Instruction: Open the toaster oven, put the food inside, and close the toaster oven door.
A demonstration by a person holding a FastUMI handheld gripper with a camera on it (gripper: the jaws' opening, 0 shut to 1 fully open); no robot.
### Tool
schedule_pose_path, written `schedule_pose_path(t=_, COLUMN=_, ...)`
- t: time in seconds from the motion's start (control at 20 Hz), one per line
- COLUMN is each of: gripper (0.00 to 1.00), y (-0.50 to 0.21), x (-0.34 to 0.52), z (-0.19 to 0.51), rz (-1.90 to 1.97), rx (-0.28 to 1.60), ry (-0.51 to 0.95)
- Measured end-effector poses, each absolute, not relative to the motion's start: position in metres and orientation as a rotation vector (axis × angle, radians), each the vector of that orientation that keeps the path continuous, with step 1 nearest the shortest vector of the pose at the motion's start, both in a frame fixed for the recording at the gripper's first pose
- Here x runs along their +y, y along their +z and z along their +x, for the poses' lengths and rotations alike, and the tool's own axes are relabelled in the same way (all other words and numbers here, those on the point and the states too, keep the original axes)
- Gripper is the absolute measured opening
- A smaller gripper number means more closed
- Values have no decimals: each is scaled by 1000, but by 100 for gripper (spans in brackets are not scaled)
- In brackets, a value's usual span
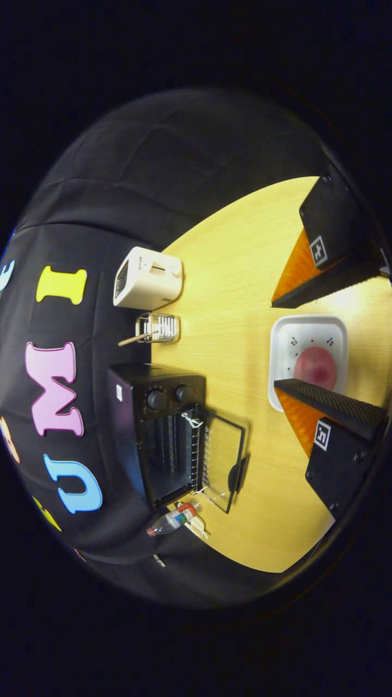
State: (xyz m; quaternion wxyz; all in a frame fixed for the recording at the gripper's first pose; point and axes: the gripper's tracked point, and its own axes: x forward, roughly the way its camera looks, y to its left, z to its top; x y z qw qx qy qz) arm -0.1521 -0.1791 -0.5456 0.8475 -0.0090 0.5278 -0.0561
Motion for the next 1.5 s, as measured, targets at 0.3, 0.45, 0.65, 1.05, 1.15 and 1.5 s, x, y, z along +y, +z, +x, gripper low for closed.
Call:
schedule_pose_path(t=0.3, gripper=64, y=-607, x=-203, z=-171, rz=29, rx=1276, ry=-154)
schedule_pose_path(t=0.45, gripper=55, y=-623, x=-211, z=-174, rz=43, rx=1318, ry=-183)
schedule_pose_path(t=0.65, gripper=46, y=-637, x=-213, z=-191, rz=39, rx=1408, ry=-181)
schedule_pose_path(t=1.05, gripper=44, y=-654, x=-221, z=-198, rz=90, rx=1473, ry=-209)
schedule_pose_path(t=1.15, gripper=27, y=-650, x=-221, z=-199, rz=92, rx=1496, ry=-195)
schedule_pose_path(t=1.5, gripper=6, y=-656, x=-220, z=-202, rz=179, rx=1604, ry=-159)
